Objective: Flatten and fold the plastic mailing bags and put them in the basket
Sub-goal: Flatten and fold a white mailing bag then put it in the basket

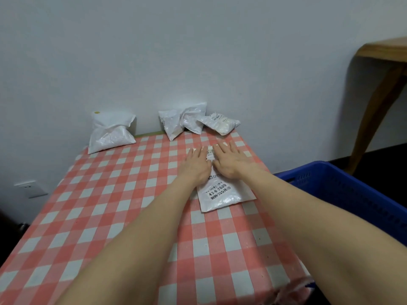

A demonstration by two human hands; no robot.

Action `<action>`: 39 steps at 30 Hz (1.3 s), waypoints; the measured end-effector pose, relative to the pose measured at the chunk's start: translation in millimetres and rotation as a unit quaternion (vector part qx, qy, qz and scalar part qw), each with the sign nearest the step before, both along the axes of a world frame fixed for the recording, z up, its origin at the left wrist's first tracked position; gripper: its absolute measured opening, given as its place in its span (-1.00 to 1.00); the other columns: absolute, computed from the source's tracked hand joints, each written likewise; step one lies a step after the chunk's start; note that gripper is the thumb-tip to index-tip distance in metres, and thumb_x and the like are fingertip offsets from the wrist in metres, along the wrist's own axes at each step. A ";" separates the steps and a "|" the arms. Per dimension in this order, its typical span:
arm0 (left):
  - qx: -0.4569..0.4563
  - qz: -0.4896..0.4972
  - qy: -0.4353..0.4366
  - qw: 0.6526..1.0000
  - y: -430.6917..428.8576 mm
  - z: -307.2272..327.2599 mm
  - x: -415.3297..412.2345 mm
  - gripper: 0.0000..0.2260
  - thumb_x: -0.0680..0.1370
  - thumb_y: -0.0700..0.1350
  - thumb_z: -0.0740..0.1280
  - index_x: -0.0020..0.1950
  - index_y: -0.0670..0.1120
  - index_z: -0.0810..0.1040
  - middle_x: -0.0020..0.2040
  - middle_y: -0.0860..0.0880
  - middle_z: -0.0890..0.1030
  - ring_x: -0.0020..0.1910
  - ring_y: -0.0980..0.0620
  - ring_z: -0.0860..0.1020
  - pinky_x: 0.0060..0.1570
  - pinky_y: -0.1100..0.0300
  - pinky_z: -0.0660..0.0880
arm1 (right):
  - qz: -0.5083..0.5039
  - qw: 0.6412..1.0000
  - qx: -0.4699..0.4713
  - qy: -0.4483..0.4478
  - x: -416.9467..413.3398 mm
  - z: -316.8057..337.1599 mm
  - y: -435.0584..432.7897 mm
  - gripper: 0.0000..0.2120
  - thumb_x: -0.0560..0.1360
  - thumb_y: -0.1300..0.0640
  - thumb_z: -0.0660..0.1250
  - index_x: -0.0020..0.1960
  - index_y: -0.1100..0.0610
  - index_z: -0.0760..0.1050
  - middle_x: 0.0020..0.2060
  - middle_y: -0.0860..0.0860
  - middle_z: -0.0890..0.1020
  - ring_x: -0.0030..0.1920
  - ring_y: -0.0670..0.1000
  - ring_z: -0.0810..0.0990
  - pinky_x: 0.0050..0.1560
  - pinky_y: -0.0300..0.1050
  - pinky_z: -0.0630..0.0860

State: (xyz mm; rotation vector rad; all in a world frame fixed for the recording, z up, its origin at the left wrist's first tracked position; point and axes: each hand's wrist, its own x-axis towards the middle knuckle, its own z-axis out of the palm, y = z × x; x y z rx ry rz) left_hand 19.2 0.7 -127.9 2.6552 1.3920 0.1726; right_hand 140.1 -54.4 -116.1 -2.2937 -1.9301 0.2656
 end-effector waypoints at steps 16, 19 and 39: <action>-0.023 0.004 0.045 0.999 5.0 -21.2 1.7 -0.51 0.66 0.02 -0.12 0.57 -0.01 -0.18 0.58 -0.03 -0.15 0.56 -0.06 -0.10 0.51 -0.07 -0.09 | -0.016 0.998 -0.053 0.007 3.4 -29.1 9.7 -0.44 0.65 -0.10 -0.15 0.58 -0.02 -0.25 0.57 0.01 -0.18 0.55 0.15 -0.21 0.52 0.12 -0.21; -0.025 0.001 0.048 0.999 6.4 -21.0 1.1 -0.51 0.66 0.02 -0.12 0.57 0.00 -0.17 0.58 -0.03 -0.14 0.56 -0.05 -0.09 0.51 -0.07 -0.08 | -0.023 0.998 -0.056 0.009 2.3 -30.0 9.7 -0.44 0.65 -0.11 -0.15 0.57 -0.03 -0.26 0.57 0.02 -0.18 0.56 0.13 -0.21 0.52 0.12 -0.22; -0.017 0.015 -0.002 1.000 -53.0 -0.7 -12.8 -0.52 0.67 0.04 -0.09 0.58 0.00 -0.08 0.58 -0.05 -0.16 0.55 -0.09 -0.13 0.51 -0.05 -0.07 | -0.045 0.995 -0.016 0.090 -6.2 -8.8 -55.4 -0.44 0.65 0.01 -0.05 0.58 -0.04 -0.19 0.57 0.02 -0.17 0.55 0.16 -0.22 0.51 0.16 -0.15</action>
